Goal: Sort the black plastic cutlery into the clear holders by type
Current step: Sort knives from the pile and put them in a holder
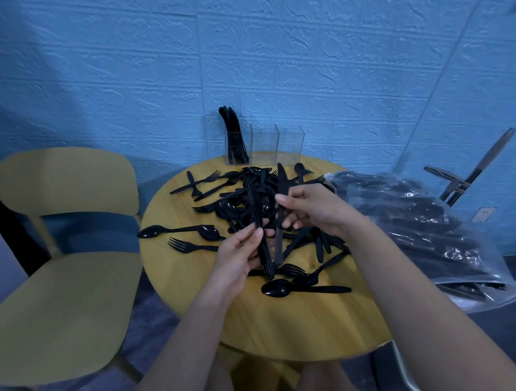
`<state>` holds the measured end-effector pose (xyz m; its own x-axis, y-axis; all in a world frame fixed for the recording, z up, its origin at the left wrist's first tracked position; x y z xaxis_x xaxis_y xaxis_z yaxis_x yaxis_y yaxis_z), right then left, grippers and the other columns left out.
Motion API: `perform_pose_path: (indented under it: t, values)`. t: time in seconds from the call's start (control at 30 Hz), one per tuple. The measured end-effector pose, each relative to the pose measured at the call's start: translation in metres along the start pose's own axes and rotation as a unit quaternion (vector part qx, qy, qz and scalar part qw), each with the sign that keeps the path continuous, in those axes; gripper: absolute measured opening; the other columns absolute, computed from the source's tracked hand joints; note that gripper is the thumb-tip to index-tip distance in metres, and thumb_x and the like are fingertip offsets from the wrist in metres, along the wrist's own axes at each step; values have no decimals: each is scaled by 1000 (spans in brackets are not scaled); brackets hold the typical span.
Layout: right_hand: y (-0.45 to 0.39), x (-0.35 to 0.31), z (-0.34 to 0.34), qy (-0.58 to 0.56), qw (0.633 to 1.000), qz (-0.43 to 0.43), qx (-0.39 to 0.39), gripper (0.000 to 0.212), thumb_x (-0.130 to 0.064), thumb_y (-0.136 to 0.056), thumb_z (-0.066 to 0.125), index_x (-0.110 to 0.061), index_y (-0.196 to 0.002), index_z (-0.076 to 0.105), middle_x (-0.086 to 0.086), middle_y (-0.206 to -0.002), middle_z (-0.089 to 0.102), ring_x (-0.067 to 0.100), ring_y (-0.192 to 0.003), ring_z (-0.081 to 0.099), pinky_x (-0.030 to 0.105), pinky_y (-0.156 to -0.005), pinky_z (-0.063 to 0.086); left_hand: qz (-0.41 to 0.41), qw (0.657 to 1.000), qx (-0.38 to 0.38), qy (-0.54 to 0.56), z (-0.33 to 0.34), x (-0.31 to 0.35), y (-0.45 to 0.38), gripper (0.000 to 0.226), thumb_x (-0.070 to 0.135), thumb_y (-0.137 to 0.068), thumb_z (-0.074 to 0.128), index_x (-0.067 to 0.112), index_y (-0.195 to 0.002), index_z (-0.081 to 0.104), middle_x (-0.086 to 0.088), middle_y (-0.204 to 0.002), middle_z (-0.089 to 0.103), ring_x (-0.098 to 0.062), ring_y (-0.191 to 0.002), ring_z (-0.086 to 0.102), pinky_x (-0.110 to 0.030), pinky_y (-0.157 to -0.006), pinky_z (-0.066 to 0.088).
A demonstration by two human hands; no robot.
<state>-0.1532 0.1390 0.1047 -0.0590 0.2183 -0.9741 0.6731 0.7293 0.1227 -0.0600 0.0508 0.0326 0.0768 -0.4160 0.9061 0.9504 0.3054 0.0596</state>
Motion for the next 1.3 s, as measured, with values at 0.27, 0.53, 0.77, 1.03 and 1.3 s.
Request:
perform_pose_path:
  t: [0.27, 0.53, 0.77, 1.03, 1.3]
  values:
    - [-18, -6, 13, 255, 965, -58, 33, 34, -33, -89, 63, -12, -65, 52, -4, -53, 47, -1, -45, 44, 15, -51, 37, 5, 1000, -30, 1, 8, 3, 3, 20, 12, -94, 49, 11, -110, 62, -1, -95, 74, -15, -80, 71, -28, -59, 57]
    - [-12, 1, -22, 391, 914, -9, 111, 32, -49, -88, 58, -20, -74, 63, -3, -73, 65, 7, -62, 56, 22, -58, 45, 4, 1000, -23, -10, 4, 1, 2, 21, 10, -93, 52, 18, -109, 62, 2, -89, 74, -13, -80, 71, -26, -59, 56]
    - [-4, 53, -61, 563, 790, 201, 135, 51, -61, -88, 51, -12, -75, 44, 6, -90, 52, 26, -87, 57, 36, -74, 47, -2, 1000, -18, 1, 4, -1, 0, 22, 9, -94, 50, 18, -110, 62, -3, -94, 72, -14, -79, 71, -28, -60, 58]
    - [-12, 73, -68, 370, 892, 208, 155, 31, -29, -83, 67, -11, -65, 49, 3, -68, 53, 18, -64, 51, 28, -61, 43, -4, 1000, -17, 0, 2, -2, 1, 25, 10, -94, 51, 16, -115, 62, -2, -94, 72, -14, -81, 70, -28, -60, 58]
    - [3, 18, -58, 116, 977, 24, 180, 24, -10, -92, 57, -11, -72, 45, 4, -71, 68, 6, -40, 51, 17, -41, 38, 3, 1000, -3, 7, 0, 1, 0, 23, 11, -93, 52, 18, -113, 62, -2, -95, 72, -15, -85, 71, -28, -61, 57]
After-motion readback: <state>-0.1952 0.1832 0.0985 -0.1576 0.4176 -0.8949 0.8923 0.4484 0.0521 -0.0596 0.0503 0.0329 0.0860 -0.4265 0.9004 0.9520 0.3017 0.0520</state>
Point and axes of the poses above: each hand's wrist, its own y-axis away from the middle knuckle, its own z-axis out of the palm, x = y × z, the point moved 9 cm from there along -y, towards the middle knuckle
